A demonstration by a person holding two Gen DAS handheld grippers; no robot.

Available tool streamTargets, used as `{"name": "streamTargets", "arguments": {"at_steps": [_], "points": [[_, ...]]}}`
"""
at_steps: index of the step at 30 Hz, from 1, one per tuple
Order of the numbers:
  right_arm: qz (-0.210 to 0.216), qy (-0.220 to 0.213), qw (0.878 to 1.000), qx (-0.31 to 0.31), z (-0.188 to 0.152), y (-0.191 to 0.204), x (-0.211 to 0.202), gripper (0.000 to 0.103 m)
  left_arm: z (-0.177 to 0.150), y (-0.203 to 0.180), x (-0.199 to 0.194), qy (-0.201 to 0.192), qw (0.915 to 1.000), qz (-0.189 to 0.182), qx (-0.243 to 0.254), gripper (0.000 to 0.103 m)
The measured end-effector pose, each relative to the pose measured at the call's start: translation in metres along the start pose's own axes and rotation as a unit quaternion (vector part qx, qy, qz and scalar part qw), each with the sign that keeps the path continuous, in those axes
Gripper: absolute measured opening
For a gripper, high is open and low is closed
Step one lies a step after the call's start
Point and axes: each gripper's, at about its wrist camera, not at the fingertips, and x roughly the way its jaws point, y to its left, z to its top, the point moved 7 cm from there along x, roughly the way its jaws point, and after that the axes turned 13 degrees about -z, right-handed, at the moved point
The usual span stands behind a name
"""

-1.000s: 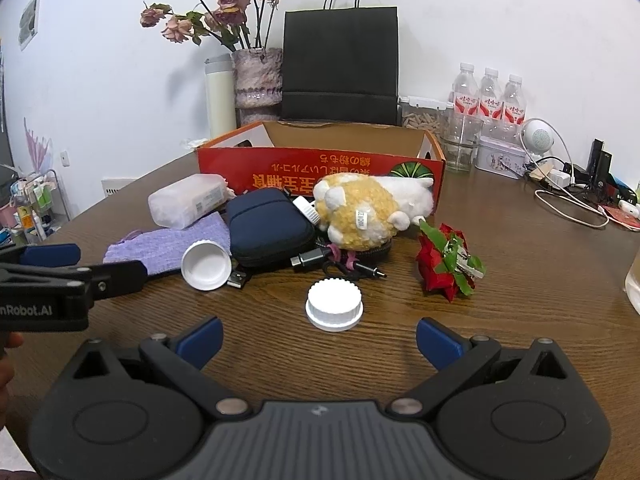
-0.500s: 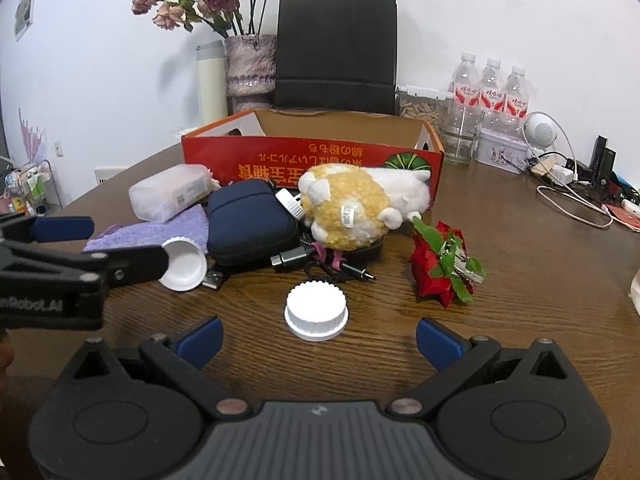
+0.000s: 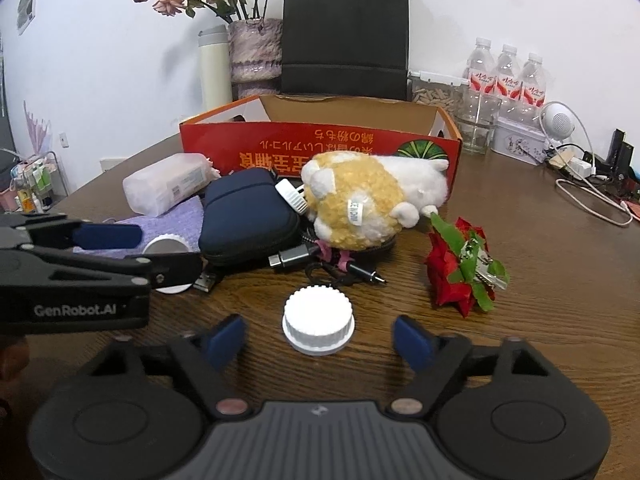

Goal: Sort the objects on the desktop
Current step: 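Grasp the white bottle cap with the left gripper while the right grasps another cap, then carry both white caps into the cardboard box and open both grippers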

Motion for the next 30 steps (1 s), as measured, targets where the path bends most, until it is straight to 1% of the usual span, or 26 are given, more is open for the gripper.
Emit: {"name": "streamTargets", "arguments": {"at_steps": [1,2,3,4,5,6,8,10,17,21,26,30], "points": [[-0.001,-0.004,1.0,-0.005,0.0,0.0,0.0,0.068,0.0,0.0,0.002,0.002,1.0,-0.005,0.0,0.054],[0.001,-0.006,1.0,-0.007,0.002,0.001,0.001,0.063,-0.001,-0.001,0.003,0.004,1.0,-0.008,-0.001,0.049],[0.005,-0.006,1.0,-0.007,0.003,0.002,0.002,0.059,-0.001,0.0,0.005,0.007,0.9999,-0.009,-0.003,0.046],[0.007,-0.007,1.0,-0.008,0.004,0.002,0.003,0.056,-0.002,0.001,0.007,0.01,0.9999,-0.01,-0.006,0.039],[0.01,-0.008,1.0,-0.009,0.006,0.003,0.004,0.048,-0.002,0.001,0.008,0.011,0.9998,-0.012,-0.008,0.032],[0.013,-0.009,1.0,-0.011,0.007,0.004,0.004,0.039,-0.003,0.001,0.009,0.012,0.9997,-0.017,-0.011,0.029],[0.02,-0.01,1.0,-0.012,0.007,0.004,0.004,0.039,-0.003,0.002,0.009,0.012,0.9996,-0.02,-0.015,0.018],[0.027,-0.011,1.0,-0.009,0.007,0.004,0.002,0.039,-0.003,0.003,0.008,0.011,0.9995,-0.023,-0.019,0.016],[0.038,-0.024,0.999,-0.001,0.013,0.0,-0.007,0.039,0.0,0.01,-0.002,0.001,0.9989,-0.03,-0.036,0.015],[0.044,-0.045,0.998,0.002,0.024,-0.003,-0.018,0.039,0.009,0.013,-0.013,-0.011,0.9985,-0.035,-0.04,0.015],[0.047,-0.089,0.995,-0.005,0.054,-0.006,-0.033,0.039,0.039,0.013,-0.03,-0.047,0.9977,-0.043,-0.025,0.015],[0.042,-0.116,0.992,-0.011,0.085,-0.008,-0.034,0.039,0.071,0.014,-0.034,-0.075,0.9961,-0.044,-0.012,0.015]]}}
